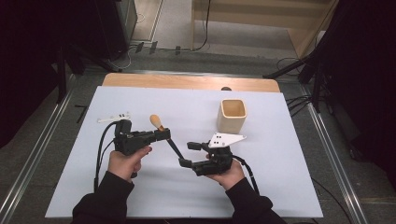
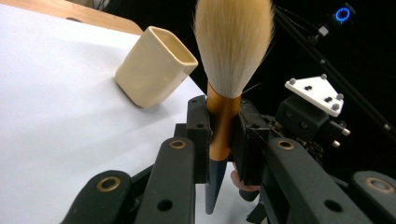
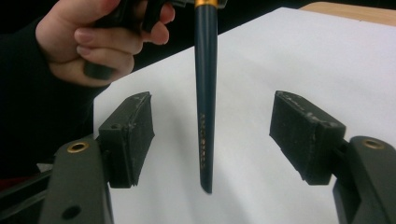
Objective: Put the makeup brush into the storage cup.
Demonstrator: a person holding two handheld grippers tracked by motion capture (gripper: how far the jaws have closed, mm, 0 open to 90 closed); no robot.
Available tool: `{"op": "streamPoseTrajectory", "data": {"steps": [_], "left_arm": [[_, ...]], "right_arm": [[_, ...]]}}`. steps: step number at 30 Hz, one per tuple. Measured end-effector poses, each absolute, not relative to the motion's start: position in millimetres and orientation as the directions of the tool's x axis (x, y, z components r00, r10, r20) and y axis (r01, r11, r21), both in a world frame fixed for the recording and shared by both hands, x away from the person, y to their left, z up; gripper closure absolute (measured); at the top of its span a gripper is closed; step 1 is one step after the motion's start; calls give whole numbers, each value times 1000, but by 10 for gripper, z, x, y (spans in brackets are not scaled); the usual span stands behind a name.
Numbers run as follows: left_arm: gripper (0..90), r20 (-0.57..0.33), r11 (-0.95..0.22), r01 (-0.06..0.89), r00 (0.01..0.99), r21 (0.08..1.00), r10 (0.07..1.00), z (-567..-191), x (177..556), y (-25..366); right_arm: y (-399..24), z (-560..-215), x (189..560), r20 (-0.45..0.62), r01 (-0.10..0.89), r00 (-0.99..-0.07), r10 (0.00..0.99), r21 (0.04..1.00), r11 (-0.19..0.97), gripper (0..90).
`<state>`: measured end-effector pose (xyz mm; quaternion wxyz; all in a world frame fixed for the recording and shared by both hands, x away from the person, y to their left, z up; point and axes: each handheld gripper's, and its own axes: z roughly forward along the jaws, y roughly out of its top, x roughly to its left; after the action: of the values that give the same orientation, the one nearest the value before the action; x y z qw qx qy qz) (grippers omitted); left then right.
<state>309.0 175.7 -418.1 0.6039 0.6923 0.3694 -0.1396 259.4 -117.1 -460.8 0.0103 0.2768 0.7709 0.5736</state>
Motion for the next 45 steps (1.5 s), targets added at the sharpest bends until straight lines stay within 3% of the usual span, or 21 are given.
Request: {"op": "streamPoseTrajectory", "data": {"steps": [9,21,30,37,45], "left_arm": [[796,-551,-131,621,759,773,345,-4084,3053,1682],[796,-418,-313,499,860,809,291,-3988,2958,1571],[795,-311,-392,354,935,849,169,-3960,2891,1508],[795,-287,-431,319,948,844,140,-3991,2883,1455],[795,-265,-450,286,958,846,111,-4038,2864,1437]], "right_arm": [[-1148,-4632,2615,336,426,-859,386,887,176,227],[-1100,-4645,2614,339,414,-882,328,889,197,223],[-1039,-4638,2587,280,353,-912,299,907,229,226],[-964,-4665,2567,254,324,-929,270,910,259,269],[-926,-4692,2550,242,311,-935,260,912,268,435]]}}
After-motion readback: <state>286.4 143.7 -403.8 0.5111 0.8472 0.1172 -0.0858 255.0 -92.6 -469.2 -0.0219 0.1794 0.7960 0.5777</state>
